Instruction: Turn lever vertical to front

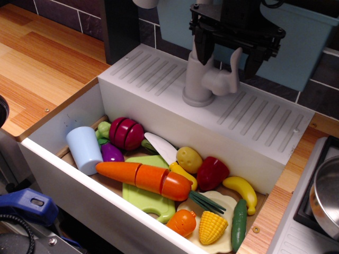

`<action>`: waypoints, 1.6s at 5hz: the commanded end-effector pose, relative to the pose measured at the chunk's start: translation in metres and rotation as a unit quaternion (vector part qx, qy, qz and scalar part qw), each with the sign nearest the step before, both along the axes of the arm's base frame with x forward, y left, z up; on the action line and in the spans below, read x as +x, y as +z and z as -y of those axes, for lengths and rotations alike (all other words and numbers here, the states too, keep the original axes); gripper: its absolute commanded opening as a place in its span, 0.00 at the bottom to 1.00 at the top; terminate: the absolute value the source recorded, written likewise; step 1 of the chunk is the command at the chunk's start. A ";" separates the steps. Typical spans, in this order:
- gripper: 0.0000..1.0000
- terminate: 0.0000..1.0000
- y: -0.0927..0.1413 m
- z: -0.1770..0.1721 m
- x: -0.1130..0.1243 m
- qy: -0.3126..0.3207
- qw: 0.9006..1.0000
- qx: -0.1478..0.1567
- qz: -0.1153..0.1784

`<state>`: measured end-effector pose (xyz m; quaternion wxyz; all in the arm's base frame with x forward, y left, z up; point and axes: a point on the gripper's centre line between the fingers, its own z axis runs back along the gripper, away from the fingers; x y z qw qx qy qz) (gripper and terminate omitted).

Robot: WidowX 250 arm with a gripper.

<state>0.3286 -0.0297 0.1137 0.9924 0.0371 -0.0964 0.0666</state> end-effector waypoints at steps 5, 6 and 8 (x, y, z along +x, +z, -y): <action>1.00 0.00 0.003 0.000 0.034 -0.026 0.994 0.023 0.104; 1.00 0.00 0.003 0.000 0.042 -0.037 0.992 0.027 0.118; 1.00 0.00 0.005 0.000 0.058 -0.054 0.990 0.033 0.126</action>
